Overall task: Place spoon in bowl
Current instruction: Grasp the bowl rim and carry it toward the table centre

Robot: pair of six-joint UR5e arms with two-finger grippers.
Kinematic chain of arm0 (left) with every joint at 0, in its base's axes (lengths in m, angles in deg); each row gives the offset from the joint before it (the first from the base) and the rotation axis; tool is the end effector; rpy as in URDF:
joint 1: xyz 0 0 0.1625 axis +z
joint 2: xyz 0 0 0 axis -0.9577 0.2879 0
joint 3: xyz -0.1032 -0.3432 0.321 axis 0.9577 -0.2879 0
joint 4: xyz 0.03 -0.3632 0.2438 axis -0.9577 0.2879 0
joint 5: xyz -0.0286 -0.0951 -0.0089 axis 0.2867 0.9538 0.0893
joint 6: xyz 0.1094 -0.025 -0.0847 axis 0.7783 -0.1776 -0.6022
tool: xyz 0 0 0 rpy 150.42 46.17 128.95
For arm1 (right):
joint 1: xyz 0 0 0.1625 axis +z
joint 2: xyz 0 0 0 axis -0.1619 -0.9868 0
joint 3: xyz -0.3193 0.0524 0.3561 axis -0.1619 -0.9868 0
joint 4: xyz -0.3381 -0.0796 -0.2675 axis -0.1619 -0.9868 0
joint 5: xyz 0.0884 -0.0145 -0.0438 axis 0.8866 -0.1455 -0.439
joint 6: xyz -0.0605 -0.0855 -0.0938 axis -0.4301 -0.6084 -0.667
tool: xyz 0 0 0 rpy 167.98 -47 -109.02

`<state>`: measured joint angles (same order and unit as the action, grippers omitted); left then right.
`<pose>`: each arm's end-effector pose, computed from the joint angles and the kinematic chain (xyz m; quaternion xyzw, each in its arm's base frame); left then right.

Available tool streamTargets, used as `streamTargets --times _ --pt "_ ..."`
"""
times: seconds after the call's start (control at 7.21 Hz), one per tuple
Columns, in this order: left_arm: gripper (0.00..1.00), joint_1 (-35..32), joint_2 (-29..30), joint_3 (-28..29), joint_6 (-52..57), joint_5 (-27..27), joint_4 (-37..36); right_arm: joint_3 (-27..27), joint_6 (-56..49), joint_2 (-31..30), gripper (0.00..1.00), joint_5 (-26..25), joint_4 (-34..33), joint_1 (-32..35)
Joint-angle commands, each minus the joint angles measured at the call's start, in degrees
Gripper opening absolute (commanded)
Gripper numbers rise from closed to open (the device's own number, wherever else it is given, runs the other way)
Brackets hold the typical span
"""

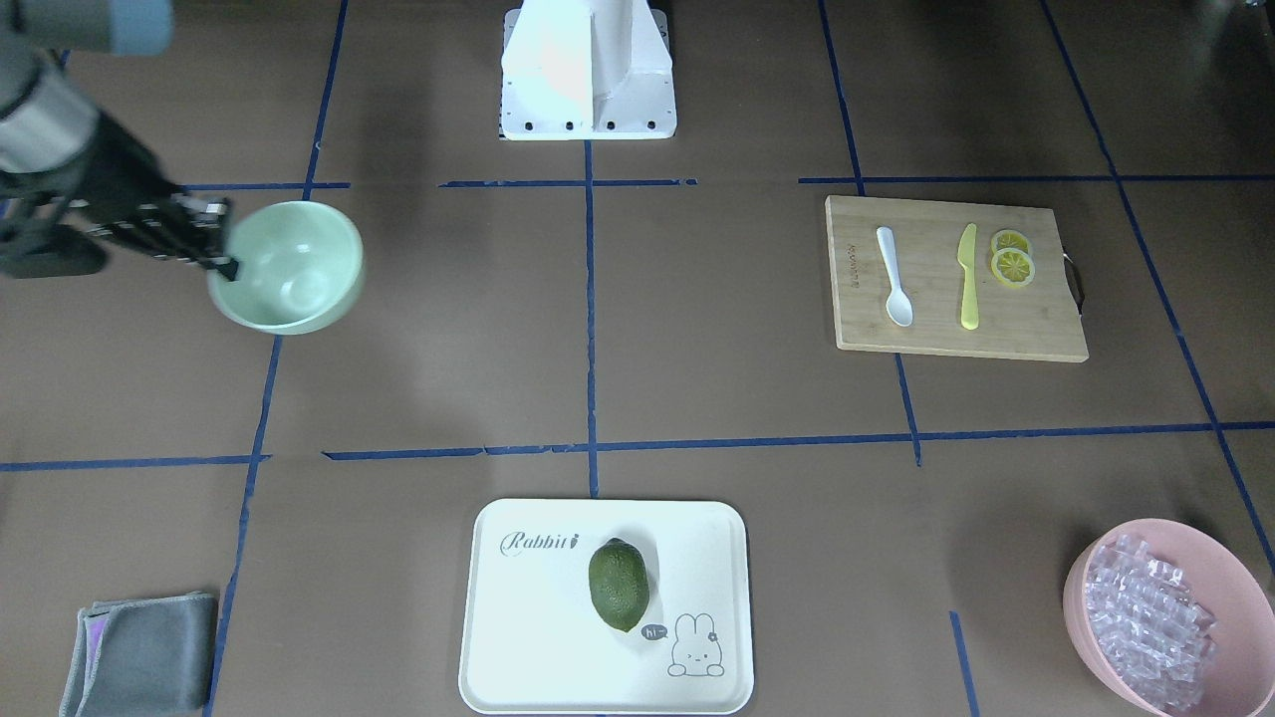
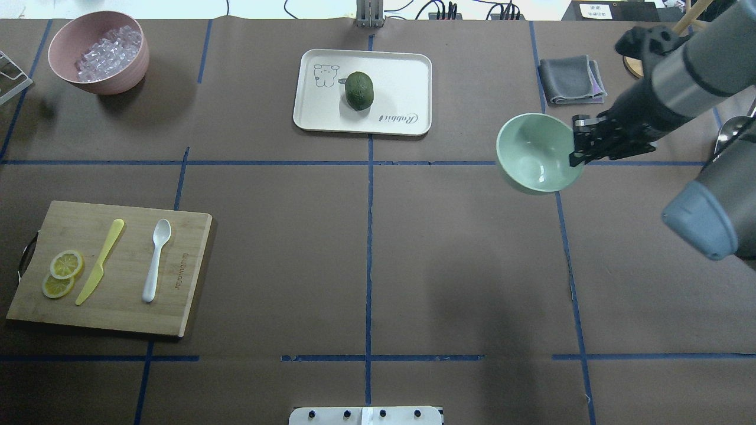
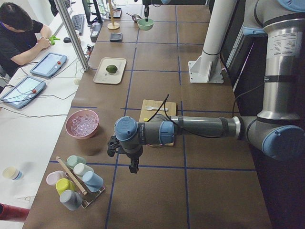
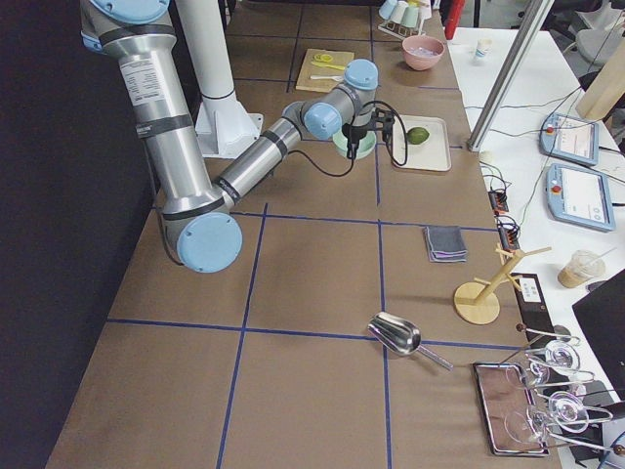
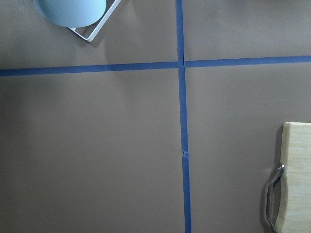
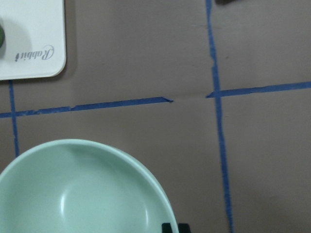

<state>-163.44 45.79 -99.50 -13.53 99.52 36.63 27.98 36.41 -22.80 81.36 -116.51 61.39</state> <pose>-0.0323 -0.4920 0.7377 -0.0063 0.3972 0.0308 0.9172 -0.3356 -0.5025 0.3333 -0.0176 -0.4637 0.0598 0.8838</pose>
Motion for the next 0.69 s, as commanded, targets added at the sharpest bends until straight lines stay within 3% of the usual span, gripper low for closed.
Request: streamTargets --times 0.0,0.28,0.55 --pt "1.00 0.00 -0.01 -0.06 0.06 0.03 0.07 -2.15 15.06 8.62 0.00 -12.78 -0.08 -15.96" --pt "1.00 0.00 -0.18 -0.06 0.06 0.03 0.07 -11.00 20.48 16.10 0.00 -22.56 0.44 -24.09" --pt "1.00 0.00 -0.27 -0.06 0.06 0.03 0.07 -18.74 21.01 18.23 0.00 -23.56 9.18 -24.73"
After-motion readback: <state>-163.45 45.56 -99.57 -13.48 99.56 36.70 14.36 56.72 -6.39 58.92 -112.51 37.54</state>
